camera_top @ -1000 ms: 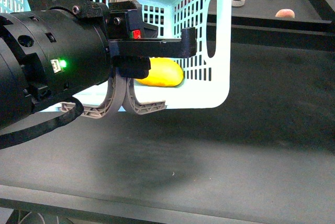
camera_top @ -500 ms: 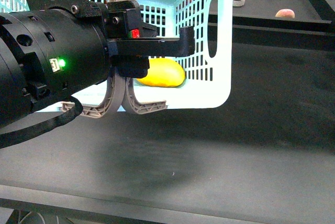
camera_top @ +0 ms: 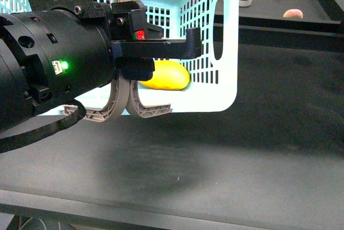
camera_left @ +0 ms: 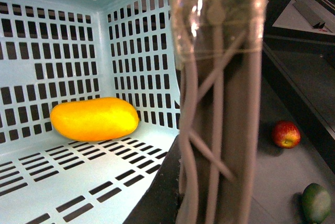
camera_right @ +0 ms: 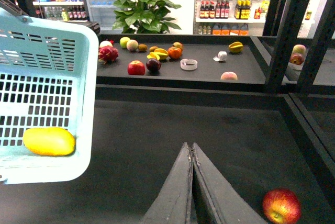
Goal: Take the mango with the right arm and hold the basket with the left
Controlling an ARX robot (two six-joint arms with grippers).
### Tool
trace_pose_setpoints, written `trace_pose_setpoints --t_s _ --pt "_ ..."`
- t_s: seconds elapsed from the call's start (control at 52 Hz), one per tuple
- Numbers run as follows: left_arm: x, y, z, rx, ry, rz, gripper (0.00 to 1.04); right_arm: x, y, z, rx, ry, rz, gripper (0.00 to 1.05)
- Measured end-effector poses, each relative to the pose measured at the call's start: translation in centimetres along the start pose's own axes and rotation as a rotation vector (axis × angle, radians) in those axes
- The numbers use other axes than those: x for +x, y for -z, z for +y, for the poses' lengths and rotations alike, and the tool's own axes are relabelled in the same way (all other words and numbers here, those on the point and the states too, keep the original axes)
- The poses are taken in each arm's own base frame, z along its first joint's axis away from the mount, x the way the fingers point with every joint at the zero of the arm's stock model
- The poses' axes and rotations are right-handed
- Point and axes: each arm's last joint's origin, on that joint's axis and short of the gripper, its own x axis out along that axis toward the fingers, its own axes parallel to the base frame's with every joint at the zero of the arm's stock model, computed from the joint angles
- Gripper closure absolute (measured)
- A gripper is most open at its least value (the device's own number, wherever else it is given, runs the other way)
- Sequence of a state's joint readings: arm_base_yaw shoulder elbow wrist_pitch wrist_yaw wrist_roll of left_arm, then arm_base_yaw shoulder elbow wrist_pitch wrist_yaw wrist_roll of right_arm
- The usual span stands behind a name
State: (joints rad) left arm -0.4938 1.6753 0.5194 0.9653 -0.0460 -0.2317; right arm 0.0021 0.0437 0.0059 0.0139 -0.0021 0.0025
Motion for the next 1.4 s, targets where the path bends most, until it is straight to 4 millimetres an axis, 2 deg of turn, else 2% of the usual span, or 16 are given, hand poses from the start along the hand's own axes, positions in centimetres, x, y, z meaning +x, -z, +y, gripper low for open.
trace_pose_setpoints --t_s 0.692,0.788,1.019,1.25,1.288,1.404 --pt "0.00 0.00 0.01 0.000 -0.001 0.000 1.00 -0.24 -0.18 0.00 0.000 0.000 -0.027 1.03" --pt "0.00 0.00 0.01 0.000 -0.001 0.000 1.00 -0.24 -0.18 0.00 -0.002 0.000 -0.027 0.84" --pt "0.00 0.00 0.01 0.000 -0.001 0.000 1.00 -0.24 -0.18 0.00 -0.002 0.000 -0.027 0.51" --pt "0.00 0.00 0.01 0.000 -0.001 0.000 1.00 -0.24 -0.18 0.00 -0.002 0.000 -0.027 0.10" --pt "0.00 0.00 0.01 0.000 -0.001 0.000 1.00 -0.24 -0.18 0.00 -0.002 0.000 -0.027 0.06" --pt "0.00 0.00 0.01 0.000 -0.001 0.000 1.00 -0.24 -0.18 0.00 -0.002 0.000 -0.027 0.09"
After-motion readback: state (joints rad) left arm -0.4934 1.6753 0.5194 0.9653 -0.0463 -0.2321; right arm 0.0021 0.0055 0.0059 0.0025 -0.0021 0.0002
